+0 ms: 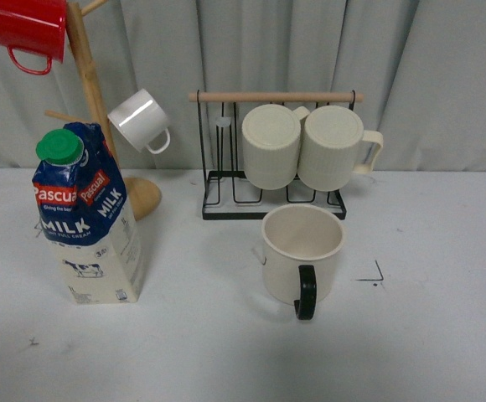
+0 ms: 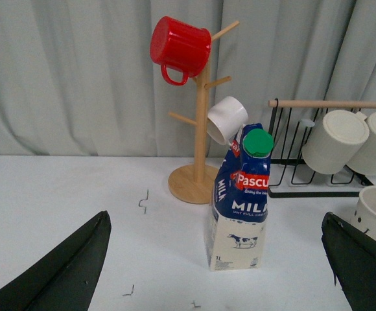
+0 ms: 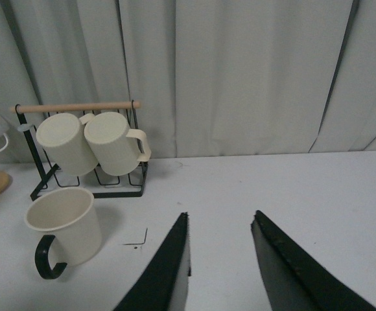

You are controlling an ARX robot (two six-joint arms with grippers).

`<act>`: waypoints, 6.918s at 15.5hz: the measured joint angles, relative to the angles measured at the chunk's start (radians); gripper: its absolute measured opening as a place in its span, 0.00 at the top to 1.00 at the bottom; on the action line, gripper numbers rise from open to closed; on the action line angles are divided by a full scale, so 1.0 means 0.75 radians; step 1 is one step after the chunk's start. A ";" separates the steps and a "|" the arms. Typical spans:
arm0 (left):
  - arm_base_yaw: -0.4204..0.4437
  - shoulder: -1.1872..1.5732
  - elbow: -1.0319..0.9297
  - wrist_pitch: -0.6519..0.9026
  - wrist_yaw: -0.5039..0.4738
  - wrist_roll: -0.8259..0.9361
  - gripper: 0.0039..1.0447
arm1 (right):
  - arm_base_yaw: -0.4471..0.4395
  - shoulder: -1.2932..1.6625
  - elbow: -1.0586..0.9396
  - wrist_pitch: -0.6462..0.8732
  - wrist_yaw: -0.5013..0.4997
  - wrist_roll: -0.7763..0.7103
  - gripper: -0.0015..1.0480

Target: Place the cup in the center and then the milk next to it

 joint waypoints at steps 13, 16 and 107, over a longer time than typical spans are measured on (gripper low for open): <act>-0.082 1.766 0.865 0.503 0.204 -0.069 0.06 | 0.000 0.000 0.000 0.000 0.000 0.000 0.06; -0.085 1.958 0.968 0.507 0.212 -0.006 0.06 | 0.000 0.000 0.000 0.000 0.000 0.000 0.06; -0.001 0.000 0.000 -0.010 0.001 -0.001 0.99 | 0.000 0.000 0.000 0.002 0.000 0.000 0.06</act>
